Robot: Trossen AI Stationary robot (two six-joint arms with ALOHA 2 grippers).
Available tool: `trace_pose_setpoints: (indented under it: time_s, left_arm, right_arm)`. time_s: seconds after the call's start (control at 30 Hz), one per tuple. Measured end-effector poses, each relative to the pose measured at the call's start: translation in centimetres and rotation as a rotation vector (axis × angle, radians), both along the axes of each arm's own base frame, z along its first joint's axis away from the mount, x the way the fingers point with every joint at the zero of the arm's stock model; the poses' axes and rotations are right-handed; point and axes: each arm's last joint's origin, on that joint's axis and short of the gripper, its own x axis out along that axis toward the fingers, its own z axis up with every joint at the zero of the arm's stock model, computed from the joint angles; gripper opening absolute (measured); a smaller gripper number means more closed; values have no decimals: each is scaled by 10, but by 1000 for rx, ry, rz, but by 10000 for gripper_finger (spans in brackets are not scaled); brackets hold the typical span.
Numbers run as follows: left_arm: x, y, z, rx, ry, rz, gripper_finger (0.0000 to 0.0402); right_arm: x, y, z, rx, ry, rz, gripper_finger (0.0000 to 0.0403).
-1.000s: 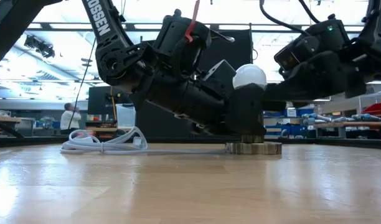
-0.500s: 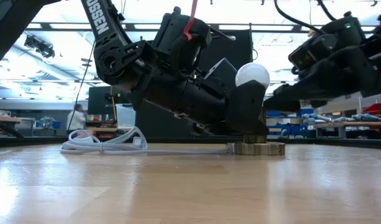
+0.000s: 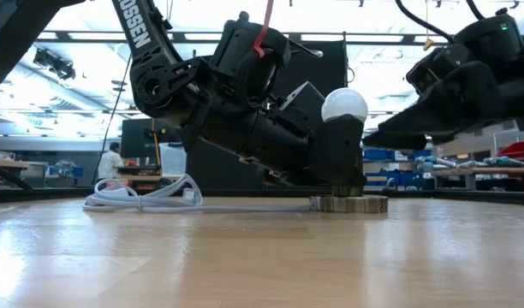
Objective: Screw lightbulb
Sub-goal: Insert the white lightbulb into the silver lamp
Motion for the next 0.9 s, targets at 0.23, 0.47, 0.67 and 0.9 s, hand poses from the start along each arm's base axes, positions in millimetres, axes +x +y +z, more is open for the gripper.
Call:
trace_pose_setpoints:
  time_s: [0.23,0.47,0.67,0.9]
  left_arm:
    - [0,0,1,0,-9,-5,184]
    - [0,-1,1,0,-14,-8,184]
    - [0,-1,1,-2,-13,-8,184]
    - [0,-2,0,-20,-10,-12,184]
  right_arm:
    - [12,3,8,-61,-12,76,318]
    - [22,-3,-2,-89,53,54,310]
    - [36,-1,-4,-93,40,93,309]
    - [31,7,-3,-51,43,110,308]
